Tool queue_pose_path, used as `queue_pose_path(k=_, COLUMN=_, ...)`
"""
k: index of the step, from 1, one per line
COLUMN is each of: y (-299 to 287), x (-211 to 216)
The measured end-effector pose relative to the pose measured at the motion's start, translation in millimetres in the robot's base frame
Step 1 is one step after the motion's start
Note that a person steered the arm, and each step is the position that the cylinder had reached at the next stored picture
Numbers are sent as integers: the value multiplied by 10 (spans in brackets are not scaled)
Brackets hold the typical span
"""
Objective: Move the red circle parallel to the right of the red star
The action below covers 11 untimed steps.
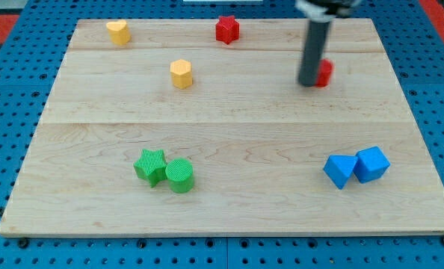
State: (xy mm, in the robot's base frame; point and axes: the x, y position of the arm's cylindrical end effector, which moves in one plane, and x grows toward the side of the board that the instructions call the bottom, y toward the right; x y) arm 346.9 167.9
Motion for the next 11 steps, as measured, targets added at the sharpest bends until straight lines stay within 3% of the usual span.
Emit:
queue_pose_path(k=1, y=306, x=97)
queue_pose_path(k=2, y=596, x=495)
queue_pose_path(k=4, y=25, x=-607)
queue_pose_path(k=5, y=54, x=-727)
queue_pose_path(k=7, y=294, x=-419)
queue_pose_path(k=8, y=461, x=-711)
queue_pose_path(k=9, y=267, x=-1087)
queue_pose_path(k=11, y=799, x=-834)
